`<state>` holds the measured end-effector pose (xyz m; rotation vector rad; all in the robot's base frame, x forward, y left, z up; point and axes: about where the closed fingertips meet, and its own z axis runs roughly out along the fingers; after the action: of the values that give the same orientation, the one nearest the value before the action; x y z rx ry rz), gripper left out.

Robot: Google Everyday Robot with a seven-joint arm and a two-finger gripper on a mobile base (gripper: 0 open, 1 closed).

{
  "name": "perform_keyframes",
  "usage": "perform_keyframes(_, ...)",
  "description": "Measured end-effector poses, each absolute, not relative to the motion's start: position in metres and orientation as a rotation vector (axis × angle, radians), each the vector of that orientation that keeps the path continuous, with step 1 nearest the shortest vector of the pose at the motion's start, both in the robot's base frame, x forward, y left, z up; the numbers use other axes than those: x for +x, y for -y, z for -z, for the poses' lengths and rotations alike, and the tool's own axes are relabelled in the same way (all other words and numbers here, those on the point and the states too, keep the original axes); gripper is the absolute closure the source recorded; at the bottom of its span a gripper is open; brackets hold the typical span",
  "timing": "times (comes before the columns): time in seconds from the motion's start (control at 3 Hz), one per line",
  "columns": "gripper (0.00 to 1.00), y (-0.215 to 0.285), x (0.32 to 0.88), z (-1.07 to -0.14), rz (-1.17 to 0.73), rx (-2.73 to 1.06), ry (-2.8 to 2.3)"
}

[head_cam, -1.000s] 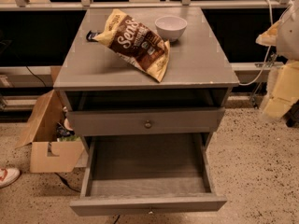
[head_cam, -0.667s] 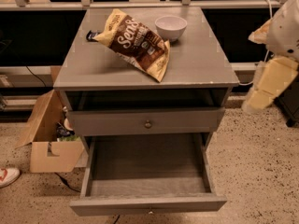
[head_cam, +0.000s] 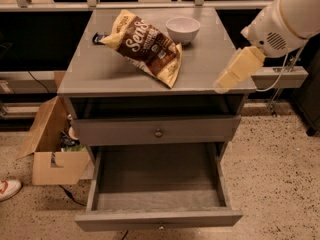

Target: Place brown chip bag into middle drawer

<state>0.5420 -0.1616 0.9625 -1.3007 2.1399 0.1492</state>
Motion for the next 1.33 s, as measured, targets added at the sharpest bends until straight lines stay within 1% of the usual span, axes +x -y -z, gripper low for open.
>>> perform_keyframes(0.33,0.0,0.133,0.577,-0.959,-0.148,-1.196,-2.125)
perform_keyframes(0.67,0.0,0.09,0.615,-0.954,-0.153,-1.185,-2.049)
perform_keyframes(1.0,0.0,0.09,0.615,-0.954,-0.153,-1.185,-2.049)
perform_keyframes(1.33,0.0,0.081,0.629,-0.947,-0.133,-1.178,-2.05)
